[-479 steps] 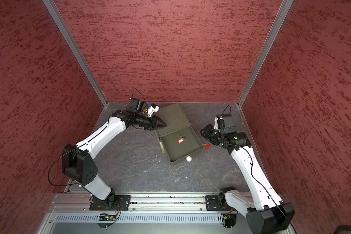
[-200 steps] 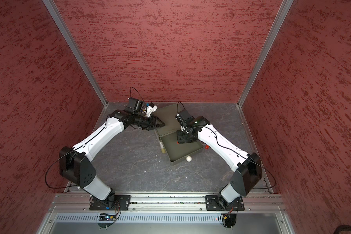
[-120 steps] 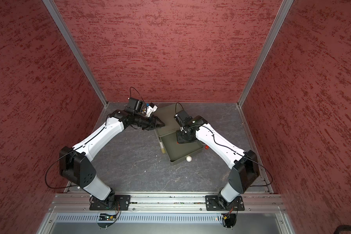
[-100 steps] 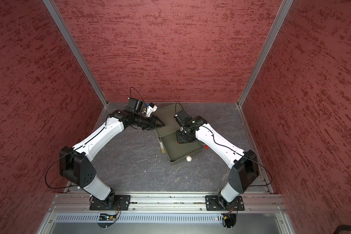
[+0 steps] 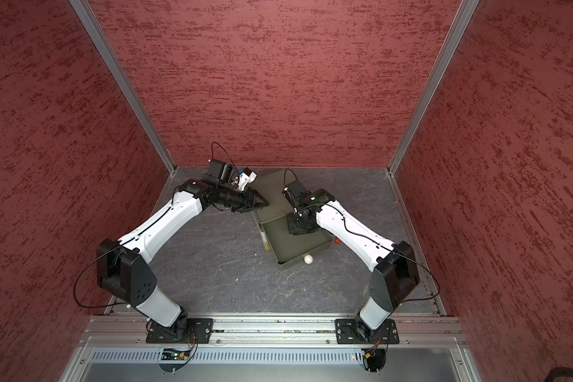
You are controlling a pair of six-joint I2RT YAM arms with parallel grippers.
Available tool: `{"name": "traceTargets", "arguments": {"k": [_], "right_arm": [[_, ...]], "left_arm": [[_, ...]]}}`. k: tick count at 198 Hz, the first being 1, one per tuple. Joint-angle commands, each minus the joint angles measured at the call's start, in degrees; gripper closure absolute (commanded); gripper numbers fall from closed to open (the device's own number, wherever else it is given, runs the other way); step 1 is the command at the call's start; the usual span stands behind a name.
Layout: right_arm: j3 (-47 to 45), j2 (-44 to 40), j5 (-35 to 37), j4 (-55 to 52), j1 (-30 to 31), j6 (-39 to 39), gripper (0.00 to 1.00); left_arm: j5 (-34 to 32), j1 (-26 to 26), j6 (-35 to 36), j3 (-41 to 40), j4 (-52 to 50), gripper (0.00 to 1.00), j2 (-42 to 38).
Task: Take the keys out of the drawer
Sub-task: Pick up the key from the drawer.
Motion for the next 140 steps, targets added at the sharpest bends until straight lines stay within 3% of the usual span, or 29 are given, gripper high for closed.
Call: {"name": "traceTargets", "arguments": {"k": [1,91,120,140], "right_arm": [[0.7,0.7,2.4,0.8,0.5,-0.1,0.68],[0.8,2.1,4.4,1.8,0.5,0.1,0.76],[1.2,2.0,4.7,1.5,0.4,-0.1,0.81],[1.3,1.7,4.9,1.2,0.4,-0.3,0.9]], "left_arm": [[-0.3,0.6,0.8,-1.2,-1.5,0.59,0.3],[0.4,1.1,0.8,-2.0,-1.4,0.59,0.5],[0.7,1.3,0.7,-2.1,-1.1,0.59,0.6],[0.9,1.3,0.4,-2.3,-0.6,0.59,0.7]]}}
